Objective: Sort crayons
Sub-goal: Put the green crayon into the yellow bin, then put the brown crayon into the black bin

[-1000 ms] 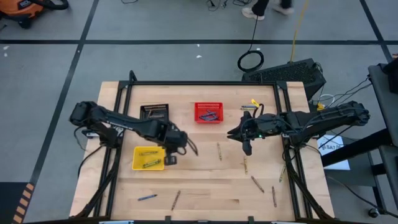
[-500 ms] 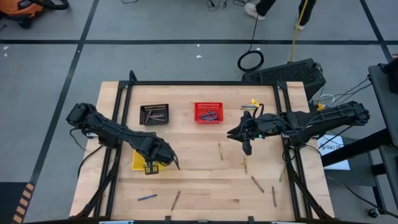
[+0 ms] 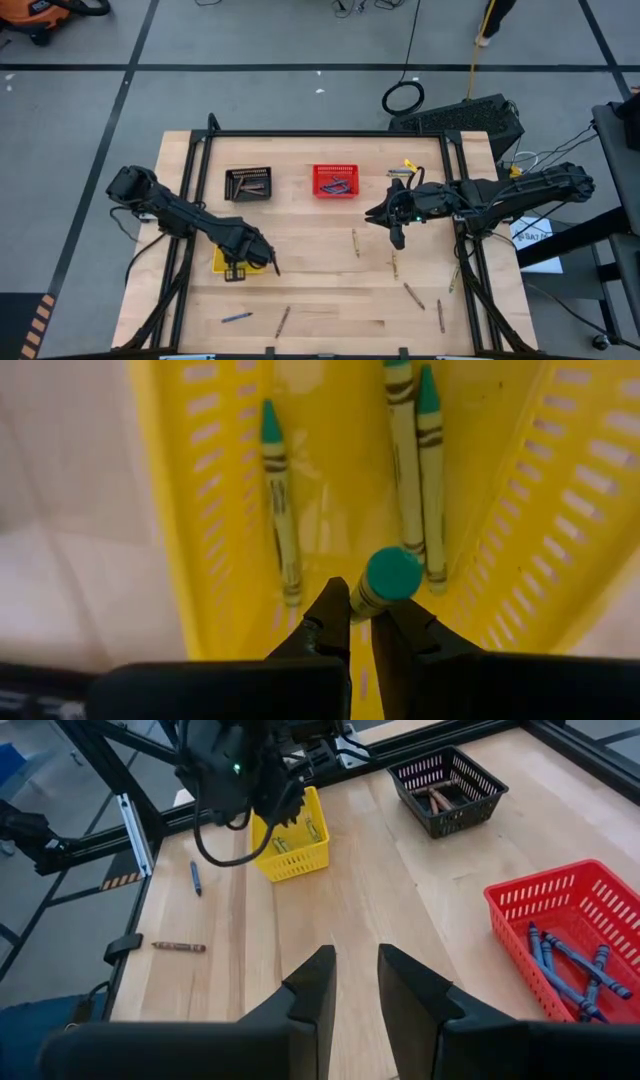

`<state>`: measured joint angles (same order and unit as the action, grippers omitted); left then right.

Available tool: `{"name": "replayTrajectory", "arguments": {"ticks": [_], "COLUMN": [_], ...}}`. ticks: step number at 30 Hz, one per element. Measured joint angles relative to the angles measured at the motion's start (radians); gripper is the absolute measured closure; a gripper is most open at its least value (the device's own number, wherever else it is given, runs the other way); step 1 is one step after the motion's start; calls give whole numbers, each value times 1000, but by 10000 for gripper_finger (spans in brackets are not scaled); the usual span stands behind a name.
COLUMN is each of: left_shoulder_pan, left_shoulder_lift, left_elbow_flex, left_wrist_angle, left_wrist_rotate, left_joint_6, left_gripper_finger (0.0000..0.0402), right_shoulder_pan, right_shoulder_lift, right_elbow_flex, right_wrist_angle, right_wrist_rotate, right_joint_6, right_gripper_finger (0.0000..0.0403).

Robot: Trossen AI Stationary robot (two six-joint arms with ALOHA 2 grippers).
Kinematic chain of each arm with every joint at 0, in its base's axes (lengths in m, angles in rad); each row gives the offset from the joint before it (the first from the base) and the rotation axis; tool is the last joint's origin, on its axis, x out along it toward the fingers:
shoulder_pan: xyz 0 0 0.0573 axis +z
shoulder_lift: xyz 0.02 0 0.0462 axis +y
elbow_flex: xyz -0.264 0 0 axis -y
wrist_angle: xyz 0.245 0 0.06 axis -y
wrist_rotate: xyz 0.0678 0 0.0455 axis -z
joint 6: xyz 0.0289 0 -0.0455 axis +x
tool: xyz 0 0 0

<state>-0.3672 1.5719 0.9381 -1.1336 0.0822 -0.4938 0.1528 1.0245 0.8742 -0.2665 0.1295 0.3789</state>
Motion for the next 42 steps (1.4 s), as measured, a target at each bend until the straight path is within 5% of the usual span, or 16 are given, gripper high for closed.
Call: {"name": "replayTrajectory", "arguments": {"ticks": [18, 33, 42], "left_shoulder_pan": [0, 0, 0], "left_shoulder_lift": [0, 0, 0], "left_elbow_flex": [-17, 26, 118], "left_wrist_angle": [53, 47, 7], "left_wrist_rotate": [-9, -29, -138], "left_joint_6": [2, 4, 39], "left_gripper_finger": [337, 336, 336], "right_shoulder_pan": [0, -1, 9], "right_shoulder_lift": [0, 0, 1], "right_elbow_flex": [0, 0, 0], "right_wrist_angle": [0, -11, -348], "right_wrist_rotate": [0, 0, -2], "right_joint_6": [-2, 1, 315], "right_gripper_finger": [337, 337, 337]}}
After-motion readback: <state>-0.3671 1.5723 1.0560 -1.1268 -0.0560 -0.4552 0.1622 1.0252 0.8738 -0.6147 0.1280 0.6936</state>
